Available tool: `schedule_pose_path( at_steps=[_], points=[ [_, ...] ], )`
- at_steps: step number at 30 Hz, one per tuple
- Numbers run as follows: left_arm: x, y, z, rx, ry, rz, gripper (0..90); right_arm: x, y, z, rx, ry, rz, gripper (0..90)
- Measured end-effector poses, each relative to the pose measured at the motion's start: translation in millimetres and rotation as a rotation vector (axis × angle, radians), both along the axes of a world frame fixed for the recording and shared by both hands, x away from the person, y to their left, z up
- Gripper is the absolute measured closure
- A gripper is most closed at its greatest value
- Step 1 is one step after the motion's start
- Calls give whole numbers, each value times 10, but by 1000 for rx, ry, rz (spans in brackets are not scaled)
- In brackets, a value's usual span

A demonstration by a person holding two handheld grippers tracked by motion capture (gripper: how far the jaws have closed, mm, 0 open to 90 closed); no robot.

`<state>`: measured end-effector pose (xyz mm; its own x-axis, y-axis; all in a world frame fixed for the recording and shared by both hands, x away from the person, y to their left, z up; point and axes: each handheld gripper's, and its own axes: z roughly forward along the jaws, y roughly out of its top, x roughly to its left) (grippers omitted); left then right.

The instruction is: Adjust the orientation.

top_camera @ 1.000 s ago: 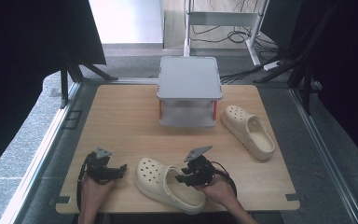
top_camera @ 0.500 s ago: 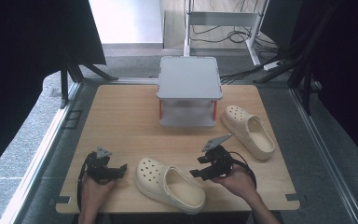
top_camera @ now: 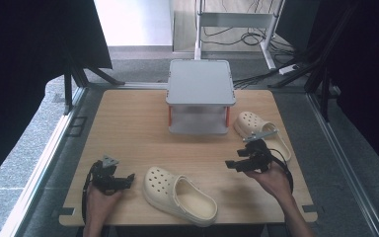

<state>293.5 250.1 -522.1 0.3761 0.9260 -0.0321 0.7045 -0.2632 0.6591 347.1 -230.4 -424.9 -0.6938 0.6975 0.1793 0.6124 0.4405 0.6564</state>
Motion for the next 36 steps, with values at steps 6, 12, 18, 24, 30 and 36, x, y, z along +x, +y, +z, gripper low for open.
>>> schedule_pose_path(
  at_steps=[6,12,18,24,30,36],
  points=[
    [2,-3,1,-1,0,-4,24,119,-248,48,-38,-35,-58,306],
    [3,-7,-1,-1,-1,-4,24,261,-483,106,-65,-73,-96,339],
    [5,-10,0,0,-2,-4,24,439,-692,149,-65,-79,-138,359],
    [7,-11,-1,2,-3,-6,24,651,-851,113,-76,-61,-178,397],
    [9,-14,-1,4,-3,-9,24,851,-947,34,-73,-33,-178,436],
    [11,-14,-1,1,-4,-11,25,1004,-969,-85,-83,-8,-175,497]
  ],
)
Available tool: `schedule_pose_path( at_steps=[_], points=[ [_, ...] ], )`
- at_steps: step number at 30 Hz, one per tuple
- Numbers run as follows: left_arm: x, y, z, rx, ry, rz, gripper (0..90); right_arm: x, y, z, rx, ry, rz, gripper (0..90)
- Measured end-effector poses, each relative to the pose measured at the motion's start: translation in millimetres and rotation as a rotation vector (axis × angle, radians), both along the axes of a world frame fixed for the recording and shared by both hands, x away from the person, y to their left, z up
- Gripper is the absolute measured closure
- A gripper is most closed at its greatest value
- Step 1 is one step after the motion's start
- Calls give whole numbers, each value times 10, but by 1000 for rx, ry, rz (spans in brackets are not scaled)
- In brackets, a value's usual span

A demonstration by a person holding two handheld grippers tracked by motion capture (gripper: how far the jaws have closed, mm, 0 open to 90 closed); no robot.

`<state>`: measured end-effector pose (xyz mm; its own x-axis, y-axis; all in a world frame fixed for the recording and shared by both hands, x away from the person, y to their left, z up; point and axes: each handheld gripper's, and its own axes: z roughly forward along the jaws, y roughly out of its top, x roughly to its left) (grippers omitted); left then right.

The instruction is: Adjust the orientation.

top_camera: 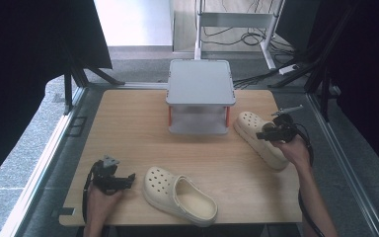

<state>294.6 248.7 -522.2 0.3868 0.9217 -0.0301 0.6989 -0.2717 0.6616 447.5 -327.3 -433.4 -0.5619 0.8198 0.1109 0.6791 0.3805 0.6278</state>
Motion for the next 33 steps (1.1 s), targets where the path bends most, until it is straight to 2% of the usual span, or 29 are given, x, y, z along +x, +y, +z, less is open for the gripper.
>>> schedule_pose_path(
  at_steps=[2,4,6,8,11,13,17,21,29,33],
  points=[
    [1,-1,0,0,0,0,25,44,2,-48,13,19,5,538],
    [1,-5,-1,-2,-1,2,26,76,24,-90,-3,27,14,565],
    [2,-6,-1,-3,-1,1,26,107,46,-117,15,57,17,625],
    [2,-6,-1,-3,-1,0,26,121,83,-126,-3,45,30,643],
    [1,-7,-1,-3,-3,-2,31,123,141,-121,-13,53,28,739],
    [1,-8,0,-2,-3,-3,31,107,169,-115,-34,44,25,754],
    [-1,-10,3,-1,-3,-7,39,74,168,-109,-24,43,-11,770],
    [0,-13,1,-4,-5,-9,43,19,159,-88,-26,24,-17,773],
    [4,-19,2,-1,-2,-6,41,-189,137,90,-20,-11,-15,774],
    [17,-21,-3,4,8,8,5,-329,177,215,-25,-25,-14,774]
  ],
)
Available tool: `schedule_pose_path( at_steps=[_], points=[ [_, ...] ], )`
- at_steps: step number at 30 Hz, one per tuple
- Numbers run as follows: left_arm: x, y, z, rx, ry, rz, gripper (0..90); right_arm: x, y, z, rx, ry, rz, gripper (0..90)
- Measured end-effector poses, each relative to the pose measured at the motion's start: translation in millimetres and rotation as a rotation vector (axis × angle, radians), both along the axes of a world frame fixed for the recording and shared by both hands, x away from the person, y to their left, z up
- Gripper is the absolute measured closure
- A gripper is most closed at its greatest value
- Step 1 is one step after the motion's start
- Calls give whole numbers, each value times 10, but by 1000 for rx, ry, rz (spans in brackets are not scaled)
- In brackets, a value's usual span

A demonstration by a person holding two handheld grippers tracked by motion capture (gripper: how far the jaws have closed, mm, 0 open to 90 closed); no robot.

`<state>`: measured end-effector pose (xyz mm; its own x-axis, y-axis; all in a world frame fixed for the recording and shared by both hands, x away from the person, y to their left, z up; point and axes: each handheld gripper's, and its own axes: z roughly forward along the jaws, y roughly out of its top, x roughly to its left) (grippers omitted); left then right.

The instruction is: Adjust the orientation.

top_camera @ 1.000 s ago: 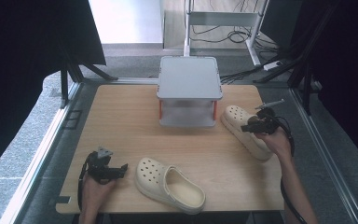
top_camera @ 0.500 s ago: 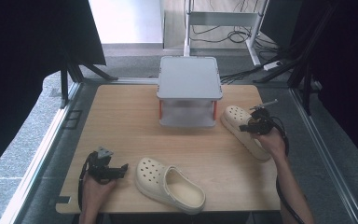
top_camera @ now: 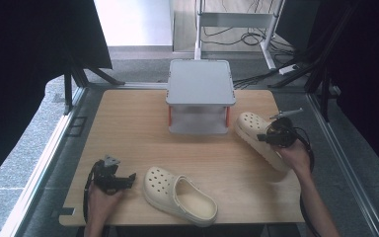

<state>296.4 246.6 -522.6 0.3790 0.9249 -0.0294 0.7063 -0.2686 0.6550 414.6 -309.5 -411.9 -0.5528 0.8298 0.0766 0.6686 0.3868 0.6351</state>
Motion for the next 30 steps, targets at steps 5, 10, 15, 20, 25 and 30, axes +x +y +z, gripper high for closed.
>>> schedule_pose_path(
  at_steps=[5,10,15,20,25,30],
  points=[
    [1,1,2,1,4,1,0,-162,107,130,15,-17,21,774],
    [1,1,2,1,4,1,0,-349,345,190,7,-47,60,774],
    [0,0,2,0,5,3,0,-512,683,218,8,-51,136,773],
    [-1,-1,2,0,4,5,0,-620,1062,188,2,-45,225,773],
    [-3,-3,2,0,4,7,0,-678,1378,100,0,-20,287,773],
    [-3,-3,2,0,4,7,0,-732,1650,-26,5,5,339,772]
  ],
)
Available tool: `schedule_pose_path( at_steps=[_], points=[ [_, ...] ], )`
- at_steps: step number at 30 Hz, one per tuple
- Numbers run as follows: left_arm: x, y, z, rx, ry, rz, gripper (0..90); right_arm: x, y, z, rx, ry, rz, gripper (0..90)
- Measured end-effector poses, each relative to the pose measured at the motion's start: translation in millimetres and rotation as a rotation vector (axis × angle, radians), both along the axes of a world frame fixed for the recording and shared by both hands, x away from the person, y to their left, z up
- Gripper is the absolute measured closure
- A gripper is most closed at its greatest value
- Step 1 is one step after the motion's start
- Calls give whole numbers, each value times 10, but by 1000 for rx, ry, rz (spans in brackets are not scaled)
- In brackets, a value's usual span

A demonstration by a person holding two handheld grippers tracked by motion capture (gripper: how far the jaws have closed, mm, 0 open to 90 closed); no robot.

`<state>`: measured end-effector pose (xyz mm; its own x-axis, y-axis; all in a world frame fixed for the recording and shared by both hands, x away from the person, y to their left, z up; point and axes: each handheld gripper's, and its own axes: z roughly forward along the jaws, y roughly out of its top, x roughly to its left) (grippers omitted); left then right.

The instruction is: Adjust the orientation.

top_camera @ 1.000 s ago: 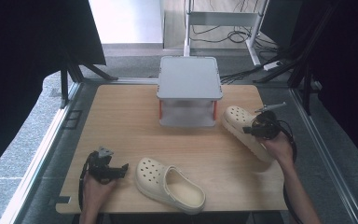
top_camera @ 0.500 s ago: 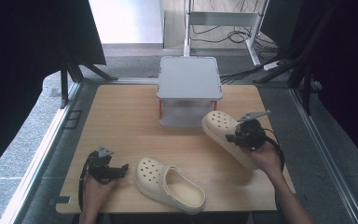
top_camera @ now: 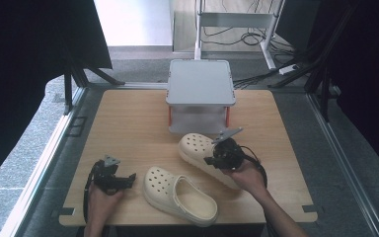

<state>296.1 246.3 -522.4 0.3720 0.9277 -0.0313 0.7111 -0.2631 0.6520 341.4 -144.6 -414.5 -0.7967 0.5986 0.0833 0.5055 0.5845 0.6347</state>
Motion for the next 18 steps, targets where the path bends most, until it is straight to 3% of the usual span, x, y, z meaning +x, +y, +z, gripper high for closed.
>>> schedule_pose_path(
  at_steps=[9,18],
  points=[
    [0,-1,-1,-1,-1,1,0,-94,316,-205,15,45,71,771],
    [0,-1,-1,-1,-1,1,0,-134,425,-300,53,88,97,772]
  ],
)
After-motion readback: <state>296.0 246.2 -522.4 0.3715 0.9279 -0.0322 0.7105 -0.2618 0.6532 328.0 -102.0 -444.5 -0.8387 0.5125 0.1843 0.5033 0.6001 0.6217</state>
